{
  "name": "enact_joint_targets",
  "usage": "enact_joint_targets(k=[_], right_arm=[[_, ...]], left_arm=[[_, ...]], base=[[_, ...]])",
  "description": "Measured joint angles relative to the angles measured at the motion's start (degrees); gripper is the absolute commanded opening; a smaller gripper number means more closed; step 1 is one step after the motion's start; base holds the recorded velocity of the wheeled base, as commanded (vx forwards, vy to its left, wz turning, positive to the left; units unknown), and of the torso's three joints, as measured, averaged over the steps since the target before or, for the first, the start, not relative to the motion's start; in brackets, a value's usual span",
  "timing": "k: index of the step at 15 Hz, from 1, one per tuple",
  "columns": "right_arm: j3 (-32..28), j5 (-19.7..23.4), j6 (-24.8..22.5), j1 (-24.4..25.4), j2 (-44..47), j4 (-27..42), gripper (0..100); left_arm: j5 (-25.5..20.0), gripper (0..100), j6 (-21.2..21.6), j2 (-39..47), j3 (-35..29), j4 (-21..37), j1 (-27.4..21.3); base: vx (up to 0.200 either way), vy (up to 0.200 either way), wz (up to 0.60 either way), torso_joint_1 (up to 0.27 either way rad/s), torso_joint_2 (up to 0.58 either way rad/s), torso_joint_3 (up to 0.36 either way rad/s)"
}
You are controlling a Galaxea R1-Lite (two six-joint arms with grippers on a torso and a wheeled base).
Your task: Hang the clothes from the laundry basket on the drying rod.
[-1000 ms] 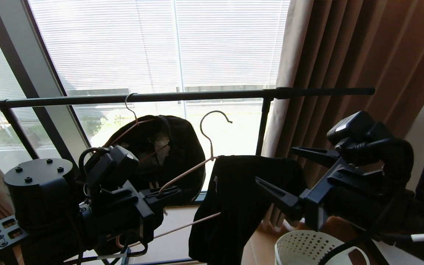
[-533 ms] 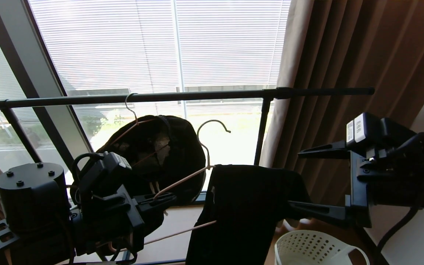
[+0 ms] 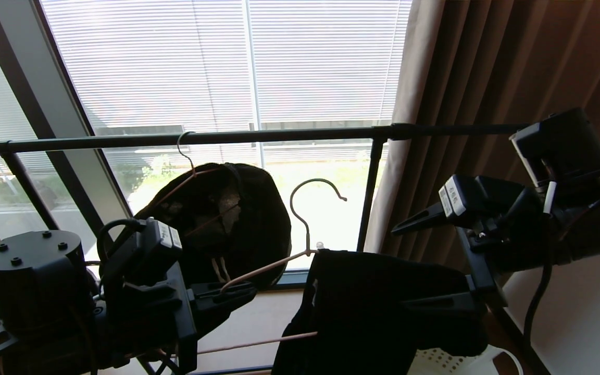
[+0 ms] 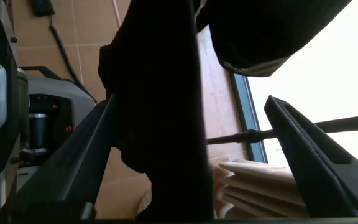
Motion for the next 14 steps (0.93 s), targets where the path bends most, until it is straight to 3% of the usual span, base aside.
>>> enact_joint_targets(k=[7,8,14], right_arm=[[0.7,1.6,-0.2,-0.1,1.9,0.2,100],[1.0,2.2,-0.2,0.0,2.0,0.1,0],[1.4,2.7,0.1,0.3,2.1,0.2,0]], left_arm=[[-1.0,0,-0.1,-0.6,0.0,0.0,0.0],[-1.0,0,-0.1,-0.6,0.0,0.0,0.0],[-0.9,0,-0.1,-0.7,0.0,0.0,0.0]], base=[[0.000,0.000,0.00,0.000,0.00,0.000],[0.000,0.000,0.00,0.000,0.00,0.000],[0.000,0.000,0.00,0.000,0.00,0.000]])
